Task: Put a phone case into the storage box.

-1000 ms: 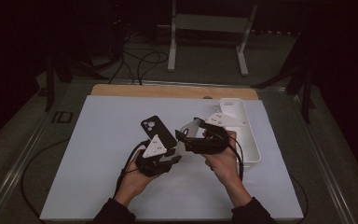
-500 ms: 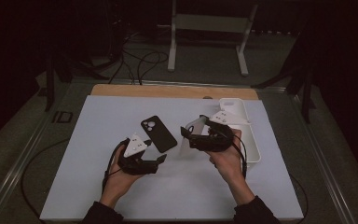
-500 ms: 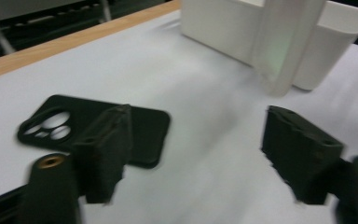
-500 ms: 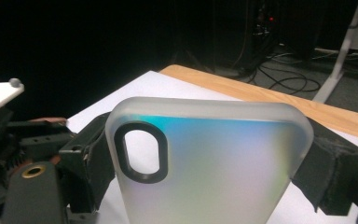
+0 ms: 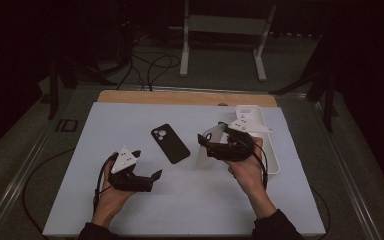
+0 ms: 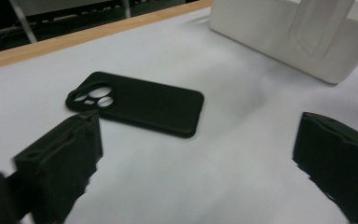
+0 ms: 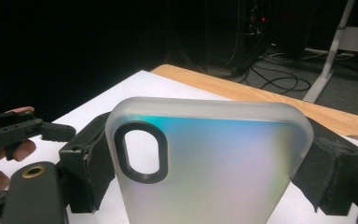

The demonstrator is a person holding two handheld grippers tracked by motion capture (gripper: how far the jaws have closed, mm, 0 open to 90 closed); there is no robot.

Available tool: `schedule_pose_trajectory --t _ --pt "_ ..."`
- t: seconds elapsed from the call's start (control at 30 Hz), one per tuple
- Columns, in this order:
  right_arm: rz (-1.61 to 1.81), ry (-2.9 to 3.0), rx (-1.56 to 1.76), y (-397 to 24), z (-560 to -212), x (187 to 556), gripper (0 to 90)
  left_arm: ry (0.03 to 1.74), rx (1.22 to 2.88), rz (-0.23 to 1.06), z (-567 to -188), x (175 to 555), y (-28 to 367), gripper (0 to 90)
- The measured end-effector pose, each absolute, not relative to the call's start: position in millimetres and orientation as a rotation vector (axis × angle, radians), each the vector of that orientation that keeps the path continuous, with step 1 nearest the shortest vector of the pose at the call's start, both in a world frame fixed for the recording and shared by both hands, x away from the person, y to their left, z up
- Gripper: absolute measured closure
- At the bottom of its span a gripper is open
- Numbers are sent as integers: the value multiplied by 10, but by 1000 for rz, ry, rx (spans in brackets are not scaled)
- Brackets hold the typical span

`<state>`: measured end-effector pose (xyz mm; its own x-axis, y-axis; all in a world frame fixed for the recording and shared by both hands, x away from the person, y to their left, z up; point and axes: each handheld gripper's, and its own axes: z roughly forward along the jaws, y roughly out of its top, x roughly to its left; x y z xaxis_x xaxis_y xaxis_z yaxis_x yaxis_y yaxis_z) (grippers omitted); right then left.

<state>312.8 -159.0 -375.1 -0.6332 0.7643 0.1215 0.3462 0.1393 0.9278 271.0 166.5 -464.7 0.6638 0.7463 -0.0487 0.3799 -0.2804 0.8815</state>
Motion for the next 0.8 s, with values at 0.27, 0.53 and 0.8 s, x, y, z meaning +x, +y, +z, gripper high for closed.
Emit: schedule_pose_trajectory --t 0.27,0.53,0.8 --pt "1491 2031 1071 -1619 -3722 3143 169 928 1863 517 -4733 2630 1884 0" --pt "1485 2020 1074 -1642 -3720 3157 169 942 1843 551 -4799 2556 2036 0" --pt "1476 2022 1076 -1656 -3719 3168 169 941 1829 582 -4846 2464 2153 0"
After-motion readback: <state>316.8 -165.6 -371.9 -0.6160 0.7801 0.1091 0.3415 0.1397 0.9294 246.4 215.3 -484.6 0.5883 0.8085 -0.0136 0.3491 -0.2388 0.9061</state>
